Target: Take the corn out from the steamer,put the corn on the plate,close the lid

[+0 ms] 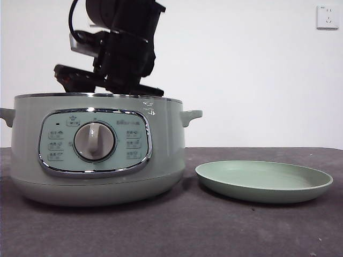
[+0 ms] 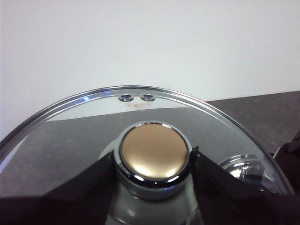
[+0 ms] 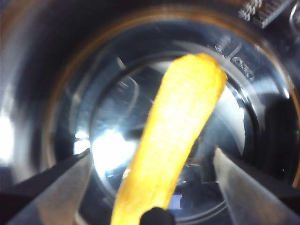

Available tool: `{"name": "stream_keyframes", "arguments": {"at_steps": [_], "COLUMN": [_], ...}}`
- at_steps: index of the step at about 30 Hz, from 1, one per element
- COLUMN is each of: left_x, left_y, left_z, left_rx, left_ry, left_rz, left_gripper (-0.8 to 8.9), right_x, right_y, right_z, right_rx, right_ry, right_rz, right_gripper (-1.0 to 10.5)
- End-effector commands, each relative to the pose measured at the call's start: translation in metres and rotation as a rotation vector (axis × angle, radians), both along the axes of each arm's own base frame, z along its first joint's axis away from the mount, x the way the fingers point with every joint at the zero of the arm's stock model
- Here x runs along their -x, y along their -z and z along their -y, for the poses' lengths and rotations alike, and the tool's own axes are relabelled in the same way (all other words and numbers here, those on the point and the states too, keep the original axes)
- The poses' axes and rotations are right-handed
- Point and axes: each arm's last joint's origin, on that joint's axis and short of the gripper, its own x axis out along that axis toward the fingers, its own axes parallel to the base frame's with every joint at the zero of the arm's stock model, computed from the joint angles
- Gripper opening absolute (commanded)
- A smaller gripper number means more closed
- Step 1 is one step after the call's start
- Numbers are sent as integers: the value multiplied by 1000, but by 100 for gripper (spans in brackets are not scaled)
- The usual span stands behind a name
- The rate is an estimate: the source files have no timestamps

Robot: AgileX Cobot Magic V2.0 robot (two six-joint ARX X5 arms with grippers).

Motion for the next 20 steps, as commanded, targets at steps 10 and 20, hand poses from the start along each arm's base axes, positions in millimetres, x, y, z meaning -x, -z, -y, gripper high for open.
{"name": "stream_keyframes", "arguments": {"at_steps": [10, 20], "left_x": [5, 5], "left_y": [-6, -6], "left_z": [-3, -2], "left_rx": [10, 8], "left_ry": [-3, -2], "left_rz": [40, 35], "left_gripper": [-9, -9], "right_x": [-4, 5], "right_y": [27, -23], "right_z": [-10, -3], "right_rx": [36, -48], "right_ry": [-9, -10], "right_rz": [-18, 53], "right_gripper": [16, -16]}}
